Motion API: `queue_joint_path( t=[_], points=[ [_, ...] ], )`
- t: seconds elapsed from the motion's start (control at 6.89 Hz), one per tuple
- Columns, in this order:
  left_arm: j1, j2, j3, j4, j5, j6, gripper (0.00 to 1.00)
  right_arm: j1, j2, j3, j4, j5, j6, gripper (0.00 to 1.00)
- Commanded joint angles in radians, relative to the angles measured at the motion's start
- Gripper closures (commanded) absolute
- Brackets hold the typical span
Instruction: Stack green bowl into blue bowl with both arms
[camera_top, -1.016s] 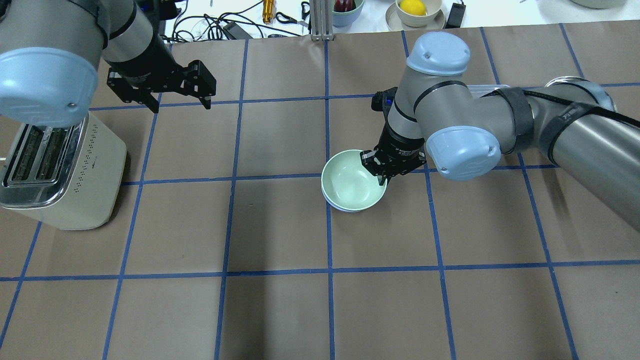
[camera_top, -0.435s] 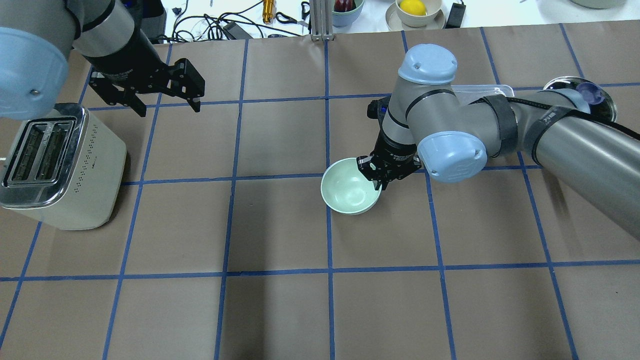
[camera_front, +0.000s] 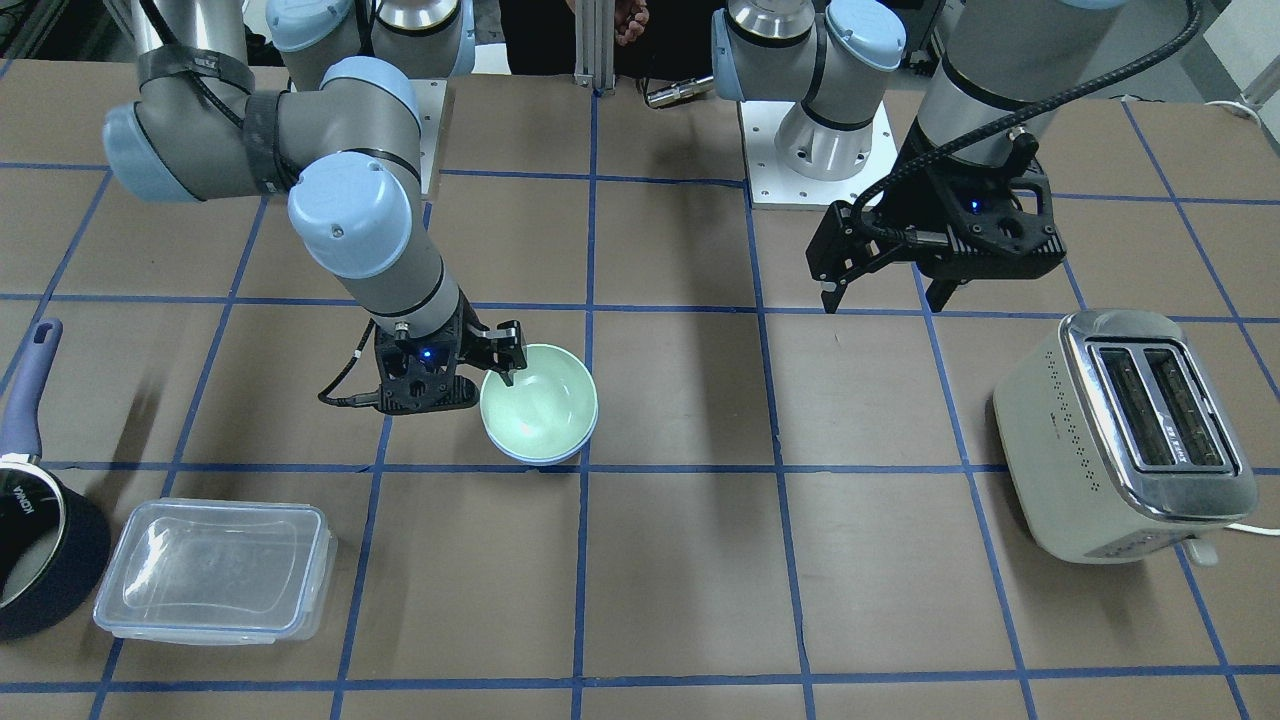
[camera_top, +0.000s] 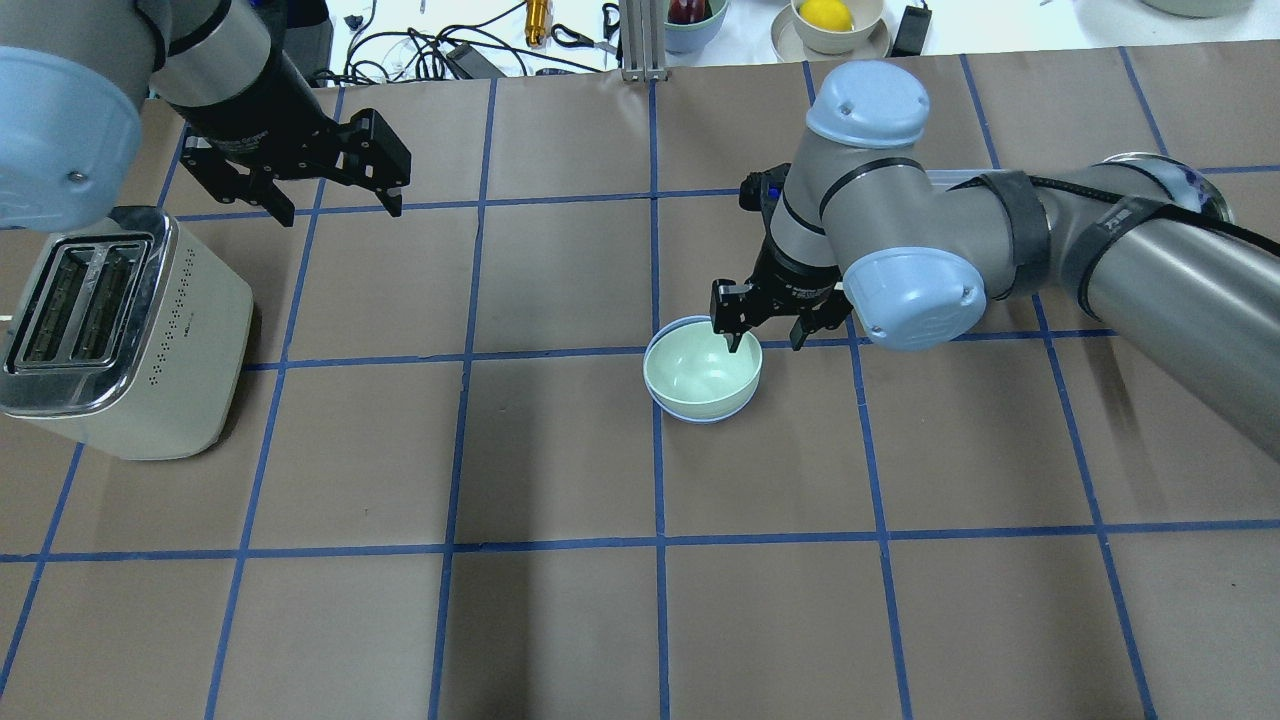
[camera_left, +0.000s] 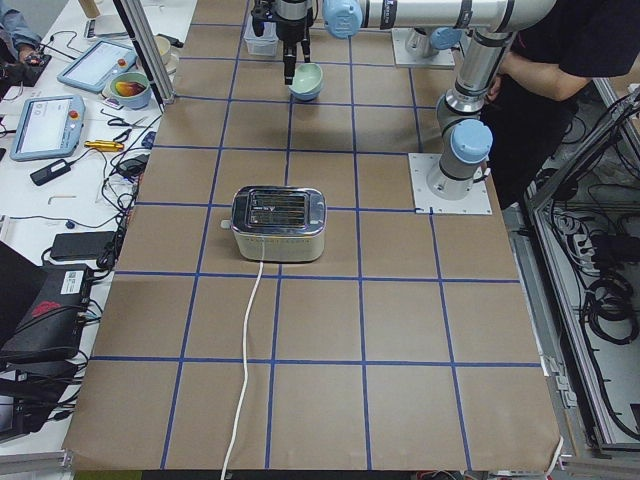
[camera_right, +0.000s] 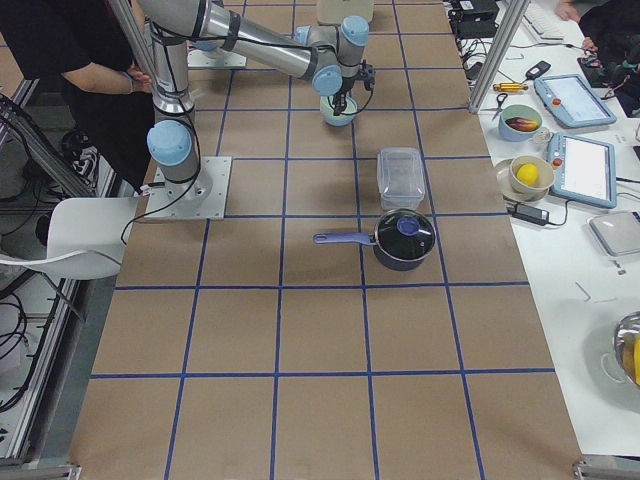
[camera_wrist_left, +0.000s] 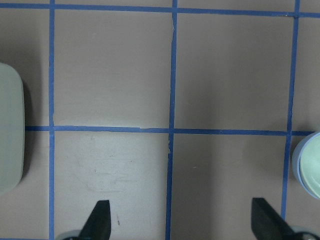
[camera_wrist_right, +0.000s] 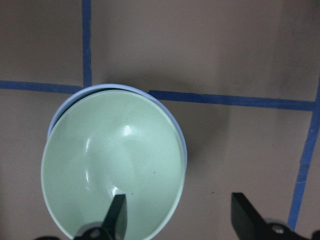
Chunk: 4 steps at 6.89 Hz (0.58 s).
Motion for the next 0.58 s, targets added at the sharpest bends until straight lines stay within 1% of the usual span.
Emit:
queue_joint_path(
  t=[0.0,0.15,0.29,0.44],
  points=[
    [0.0,0.017,-0.009,0.0,0.037,0.001,0.0,-0.029,-0.038,-0.157,0.15,-0.079,-0.012,0.0],
    [0.0,0.018,-0.009,0.0,0.042,0.001,0.0,-0.035,-0.049,-0.215,0.215,-0.118,-0.012,0.0],
    [0.0,0.017,-0.009,0.0,0.036,0.001,0.0,-0.061,-0.087,-0.222,0.261,-0.143,-0.012,0.0],
    [0.0,0.017,-0.007,0.0,0.036,0.001,0.0,-0.096,-0.142,-0.223,0.364,-0.153,-0.035,0.0]
  ],
)
